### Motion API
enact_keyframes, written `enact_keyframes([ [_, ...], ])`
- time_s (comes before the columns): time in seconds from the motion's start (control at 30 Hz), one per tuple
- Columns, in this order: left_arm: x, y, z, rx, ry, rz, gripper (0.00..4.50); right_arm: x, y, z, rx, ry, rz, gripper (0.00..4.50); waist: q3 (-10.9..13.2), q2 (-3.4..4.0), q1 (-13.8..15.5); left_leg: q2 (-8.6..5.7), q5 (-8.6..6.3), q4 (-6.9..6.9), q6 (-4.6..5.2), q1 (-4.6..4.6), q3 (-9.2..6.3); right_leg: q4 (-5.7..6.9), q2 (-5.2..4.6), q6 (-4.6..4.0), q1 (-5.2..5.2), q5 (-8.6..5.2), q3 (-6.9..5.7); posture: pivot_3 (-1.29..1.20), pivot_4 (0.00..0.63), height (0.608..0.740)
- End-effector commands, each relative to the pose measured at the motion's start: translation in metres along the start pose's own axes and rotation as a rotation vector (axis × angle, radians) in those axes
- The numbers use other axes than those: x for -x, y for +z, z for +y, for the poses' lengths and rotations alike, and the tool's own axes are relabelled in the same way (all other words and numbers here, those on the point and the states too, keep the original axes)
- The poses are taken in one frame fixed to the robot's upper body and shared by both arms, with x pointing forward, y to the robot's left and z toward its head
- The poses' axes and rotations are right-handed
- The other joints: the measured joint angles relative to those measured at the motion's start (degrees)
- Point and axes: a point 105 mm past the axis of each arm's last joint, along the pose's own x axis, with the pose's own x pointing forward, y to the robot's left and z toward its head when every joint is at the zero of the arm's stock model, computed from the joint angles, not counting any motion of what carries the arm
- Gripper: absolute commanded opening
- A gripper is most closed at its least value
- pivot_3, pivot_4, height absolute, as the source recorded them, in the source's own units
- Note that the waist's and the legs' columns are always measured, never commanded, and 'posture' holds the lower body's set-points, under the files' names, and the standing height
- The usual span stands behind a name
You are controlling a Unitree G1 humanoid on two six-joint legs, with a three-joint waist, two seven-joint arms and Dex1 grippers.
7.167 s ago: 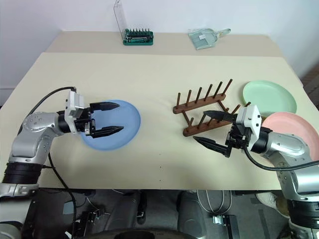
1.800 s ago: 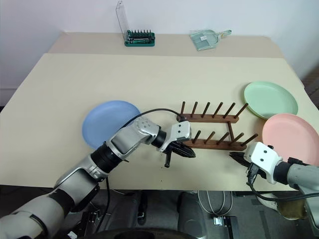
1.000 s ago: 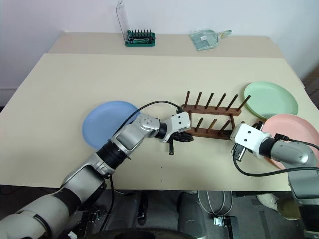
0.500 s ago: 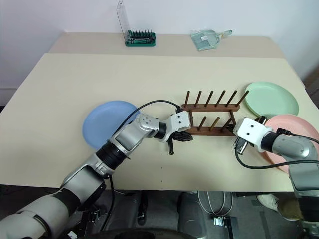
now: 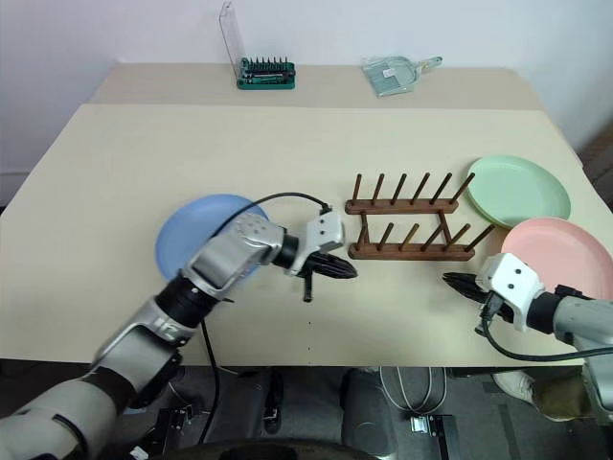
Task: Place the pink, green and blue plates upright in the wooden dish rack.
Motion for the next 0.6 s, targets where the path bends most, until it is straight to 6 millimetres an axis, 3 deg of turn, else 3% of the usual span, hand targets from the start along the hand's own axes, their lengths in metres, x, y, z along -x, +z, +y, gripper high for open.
enact_keyframes([
  [0.03, 0.022, 0.024, -0.009, -0.018, -0.046, -0.103, 0.86, 0.009, 0.030, -0.005, -0.099, 0.005, -0.151, 0.56, -0.01, 0.01, 0.15, 0.00, 0.00, 0.01, 0.00, 0.01, -0.01, 0.00, 0.00, -0.02, 0.03, -0.01, 0.00, 0.00, 0.150, 0.740],
  [0.1, 0.040, 0.035, -0.005, -0.027, -0.019, -0.168, 1.82, 0.015, 0.035, -0.008, -0.106, -0.013, -0.167, 1.34, 0.00, 0.00, 0.33, -0.01, 0.00, 0.03, 0.00, 0.01, -0.02, -0.01, -0.01, -0.03, 0.04, -0.02, 0.00, 0.00, 0.150, 0.740],
  [0.27, 0.079, 0.051, 0.009, -0.070, 0.048, -0.283, 4.40, 0.031, 0.040, -0.025, -0.093, -0.154, -0.160, 3.89, 0.00, 0.00, 0.21, -0.02, 0.00, 0.02, 0.00, -0.01, 0.01, -0.02, -0.01, 0.00, 0.02, -0.01, -0.01, 0.00, 0.150, 0.740],
  [0.3, 0.085, 0.052, 0.011, -0.065, 0.050, -0.296, 4.50, 0.035, 0.038, -0.029, -0.081, -0.188, -0.142, 4.36, 0.00, 0.01, 0.23, -0.02, 0.00, 0.02, 0.00, -0.01, 0.01, -0.02, -0.01, 0.00, 0.03, -0.01, -0.02, 0.00, 0.150, 0.740],
  [0.33, 0.089, 0.053, 0.012, -0.059, 0.050, -0.304, 4.50, 0.038, 0.037, -0.032, -0.076, -0.208, -0.130, 4.44, 0.00, 0.00, 0.28, -0.02, 0.00, 0.02, 0.00, -0.01, 0.02, -0.02, -0.01, 0.00, 0.03, -0.01, -0.02, 0.00, 0.150, 0.740],
  [0.47, 0.113, 0.068, 0.019, -0.146, 0.093, -0.424, 4.50, 0.061, 0.023, -0.045, -0.065, -0.339, -0.027, 4.44, 0.00, 0.00, 0.29, -0.03, 0.00, 0.03, 0.00, -0.04, 0.03, -0.03, -0.01, 0.02, 0.03, 0.00, -0.03, 0.00, 0.150, 0.740],
  [0.6, 0.125, 0.071, 0.022, -0.224, 0.107, -0.479, 4.50, 0.072, -0.006, -0.046, -0.051, -0.414, 0.165, 4.44, 0.00, 0.00, 0.22, -0.02, 0.00, 0.02, 0.00, -0.02, 0.04, -0.02, 0.00, 0.02, 0.02, 0.00, -0.03, 0.00, 0.150, 0.740],
])
